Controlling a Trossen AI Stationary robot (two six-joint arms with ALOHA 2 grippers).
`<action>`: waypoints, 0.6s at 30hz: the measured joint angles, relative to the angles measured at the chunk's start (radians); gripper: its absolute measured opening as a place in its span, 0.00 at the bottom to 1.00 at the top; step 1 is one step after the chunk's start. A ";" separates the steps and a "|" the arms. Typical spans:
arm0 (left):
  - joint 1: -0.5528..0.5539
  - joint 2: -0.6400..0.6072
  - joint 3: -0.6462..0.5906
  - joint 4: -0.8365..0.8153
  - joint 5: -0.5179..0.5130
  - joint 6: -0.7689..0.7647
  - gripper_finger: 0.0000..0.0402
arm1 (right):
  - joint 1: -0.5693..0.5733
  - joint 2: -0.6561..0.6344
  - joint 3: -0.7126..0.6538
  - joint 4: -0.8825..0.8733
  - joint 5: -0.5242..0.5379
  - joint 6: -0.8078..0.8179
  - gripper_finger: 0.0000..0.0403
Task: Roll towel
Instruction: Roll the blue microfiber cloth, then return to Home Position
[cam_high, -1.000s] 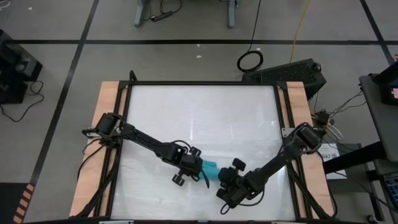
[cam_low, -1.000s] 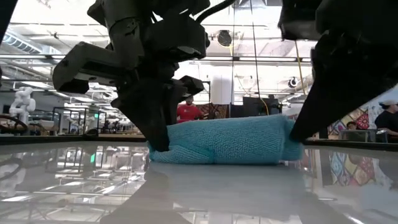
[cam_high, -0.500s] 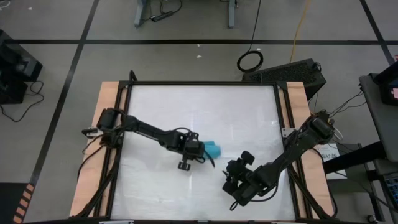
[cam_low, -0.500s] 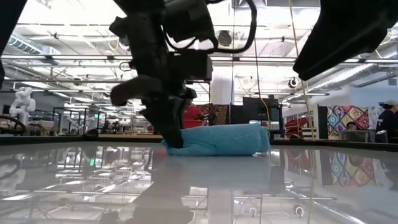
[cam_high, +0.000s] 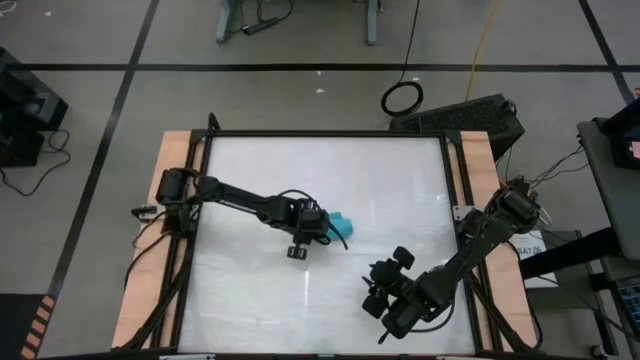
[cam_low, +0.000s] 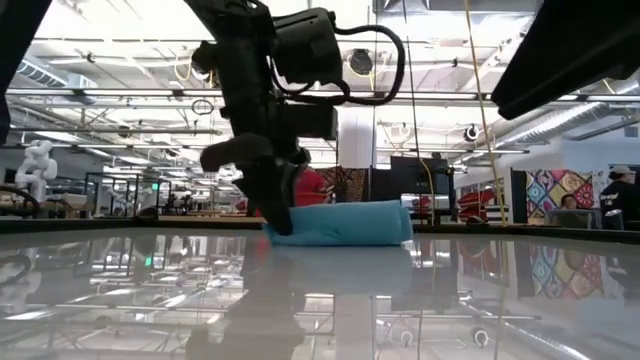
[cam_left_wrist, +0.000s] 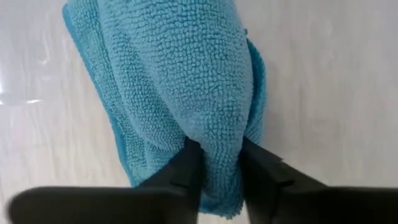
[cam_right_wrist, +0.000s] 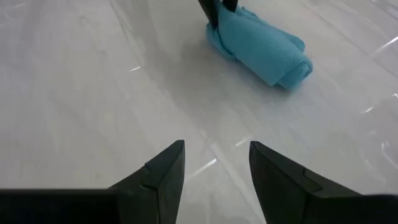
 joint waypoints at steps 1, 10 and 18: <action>-0.002 -0.011 0.001 -0.005 0.010 -0.001 0.26 | 0.005 0.000 0.000 0.001 0.000 0.003 0.42; -0.032 -0.191 0.019 -0.074 0.032 -0.026 0.57 | 0.042 -0.006 0.000 0.008 0.049 -0.006 0.42; -0.037 -0.484 0.015 -0.098 -0.009 -0.061 0.60 | 0.034 -0.190 0.000 -0.021 0.156 -0.238 0.42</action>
